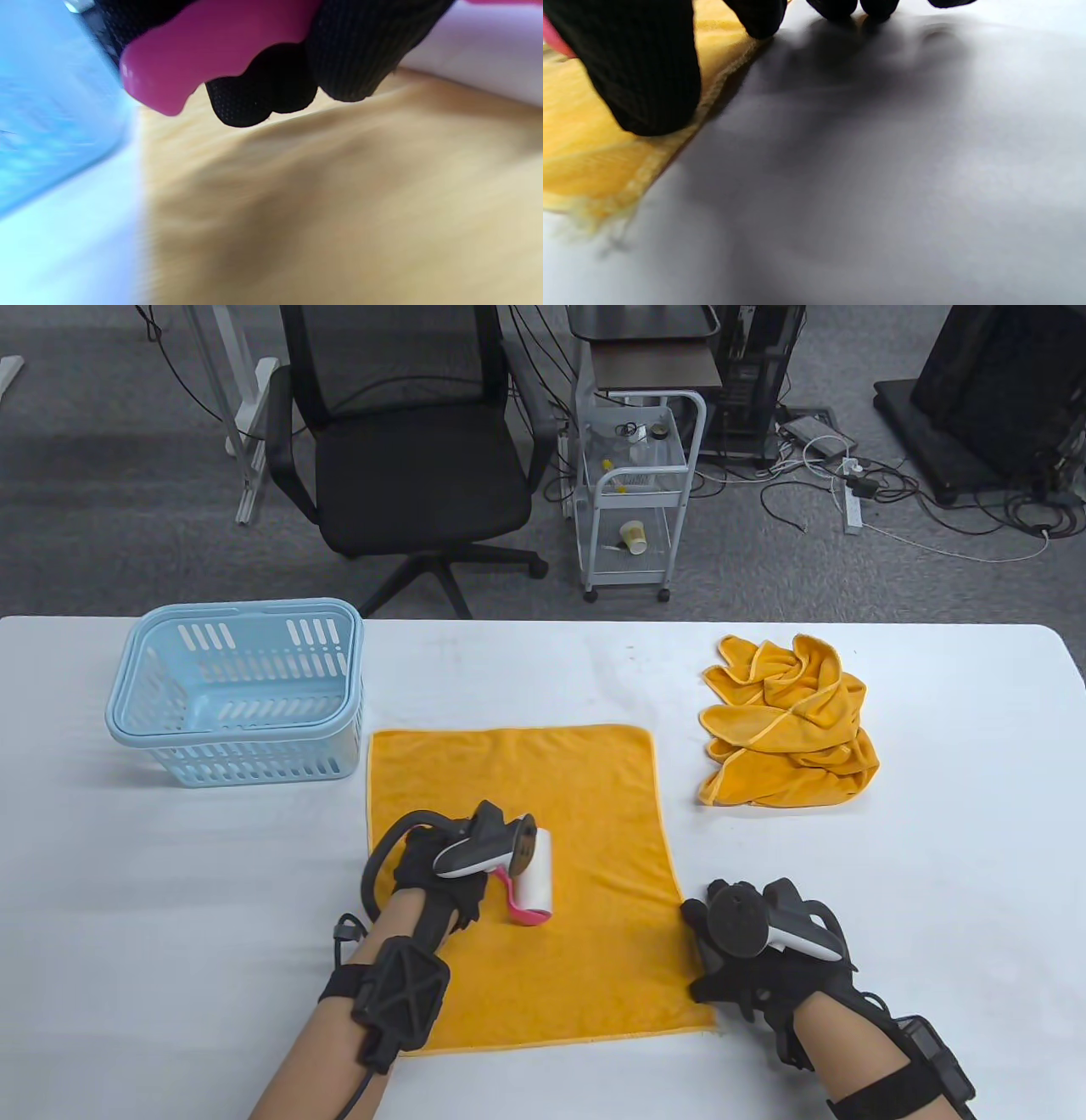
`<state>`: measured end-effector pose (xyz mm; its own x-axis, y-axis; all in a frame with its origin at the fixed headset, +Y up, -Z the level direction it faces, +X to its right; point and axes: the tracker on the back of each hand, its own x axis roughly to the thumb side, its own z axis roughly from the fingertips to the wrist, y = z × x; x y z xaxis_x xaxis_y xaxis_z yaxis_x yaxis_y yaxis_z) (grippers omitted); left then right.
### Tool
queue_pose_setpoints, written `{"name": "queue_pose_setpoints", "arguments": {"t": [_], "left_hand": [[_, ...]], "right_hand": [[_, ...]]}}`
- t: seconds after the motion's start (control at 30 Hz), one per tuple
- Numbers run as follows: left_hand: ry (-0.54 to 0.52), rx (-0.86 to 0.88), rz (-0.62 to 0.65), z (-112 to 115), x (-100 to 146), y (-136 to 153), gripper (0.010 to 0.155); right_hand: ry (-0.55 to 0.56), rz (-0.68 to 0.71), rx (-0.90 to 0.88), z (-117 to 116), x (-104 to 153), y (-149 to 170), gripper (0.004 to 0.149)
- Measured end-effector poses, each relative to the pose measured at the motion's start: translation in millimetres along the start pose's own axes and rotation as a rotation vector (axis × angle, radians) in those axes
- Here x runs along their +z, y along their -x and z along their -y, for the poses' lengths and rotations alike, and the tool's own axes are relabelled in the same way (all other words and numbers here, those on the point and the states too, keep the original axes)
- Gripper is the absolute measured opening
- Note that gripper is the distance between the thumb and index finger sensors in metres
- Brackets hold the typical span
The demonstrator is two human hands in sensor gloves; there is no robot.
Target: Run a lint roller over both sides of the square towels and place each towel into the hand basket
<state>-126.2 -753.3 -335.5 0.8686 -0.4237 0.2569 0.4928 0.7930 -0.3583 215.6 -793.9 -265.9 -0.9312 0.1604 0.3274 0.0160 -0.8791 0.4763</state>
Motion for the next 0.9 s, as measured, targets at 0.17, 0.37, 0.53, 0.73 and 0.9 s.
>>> {"name": "queue_pose_setpoints", "arguments": {"t": [0.17, 0.37, 0.53, 0.73, 0.9], "left_hand": [[0.092, -0.103, -0.195, 31.9, 10.8, 58.8, 0.044], [0.067, 0.026, -0.178, 32.1, 30.4, 73.1, 0.045], [-0.054, 0.255, 0.098, 1.5, 40.9, 11.7, 0.049], [-0.108, 0.268, 0.313, -12.0, 43.4, -70.6, 0.052], [-0.086, 0.146, 0.248, 1.4, 43.5, -64.2, 0.049]], "right_hand": [[-0.002, 0.000, 0.005, 0.1, -0.3, -0.2, 0.094], [-0.003, -0.001, 0.009, 0.1, -0.4, -0.6, 0.094], [-0.003, -0.001, 0.009, 0.1, -0.5, -0.6, 0.094], [-0.002, -0.001, 0.005, 0.3, -0.2, -0.8, 0.094], [-0.002, -0.003, 0.002, 0.1, -0.2, -0.7, 0.094]]}}
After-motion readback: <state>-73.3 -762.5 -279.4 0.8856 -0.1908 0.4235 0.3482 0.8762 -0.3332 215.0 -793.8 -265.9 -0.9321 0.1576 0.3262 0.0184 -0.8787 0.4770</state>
